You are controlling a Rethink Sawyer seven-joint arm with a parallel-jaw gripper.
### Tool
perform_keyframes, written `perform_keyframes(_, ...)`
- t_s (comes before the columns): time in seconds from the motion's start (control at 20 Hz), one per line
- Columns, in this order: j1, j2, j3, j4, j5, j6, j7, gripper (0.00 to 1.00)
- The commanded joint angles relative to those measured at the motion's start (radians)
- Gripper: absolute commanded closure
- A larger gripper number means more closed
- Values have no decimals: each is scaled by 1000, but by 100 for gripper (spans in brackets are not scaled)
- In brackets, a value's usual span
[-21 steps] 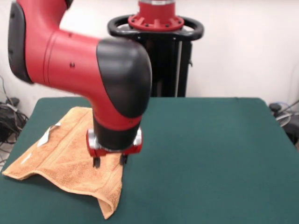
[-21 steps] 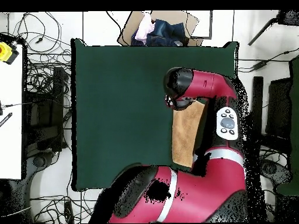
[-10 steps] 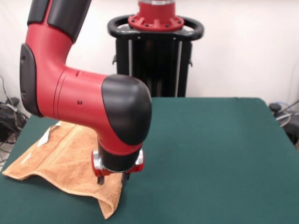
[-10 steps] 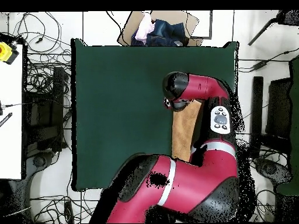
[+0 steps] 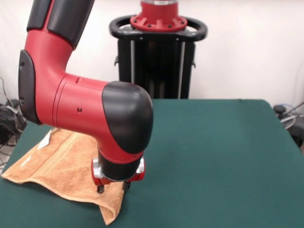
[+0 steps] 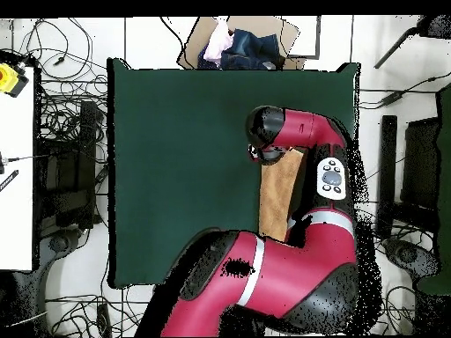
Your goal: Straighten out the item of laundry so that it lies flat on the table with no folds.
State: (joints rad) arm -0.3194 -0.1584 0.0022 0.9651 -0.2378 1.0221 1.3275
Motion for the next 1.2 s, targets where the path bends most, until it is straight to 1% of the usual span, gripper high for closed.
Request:
perform_keyframes(0.05,14,82,84,-26,-58,-183,12,0)
perform_keyframes(0.1,17,86,79,-31,-62,-179,16,0)
perform_keyframes(0.15,20,90,76,-37,-64,-185,23,100)
perform_keyframes(0.35,17,83,77,-30,-71,-210,34,100)
perform_keyframes(0.65,16,53,73,1,-83,-183,35,100)
perform_keyframes(0.9,24,39,63,1,-79,-154,43,100)
perform_keyframes(1.05,28,-31,56,60,-60,-120,52,100)
perform_keyframes(1.1,28,-67,52,87,-49,-105,58,100)
perform_keyframes(1.2,27,-166,42,168,-27,-73,61,100)
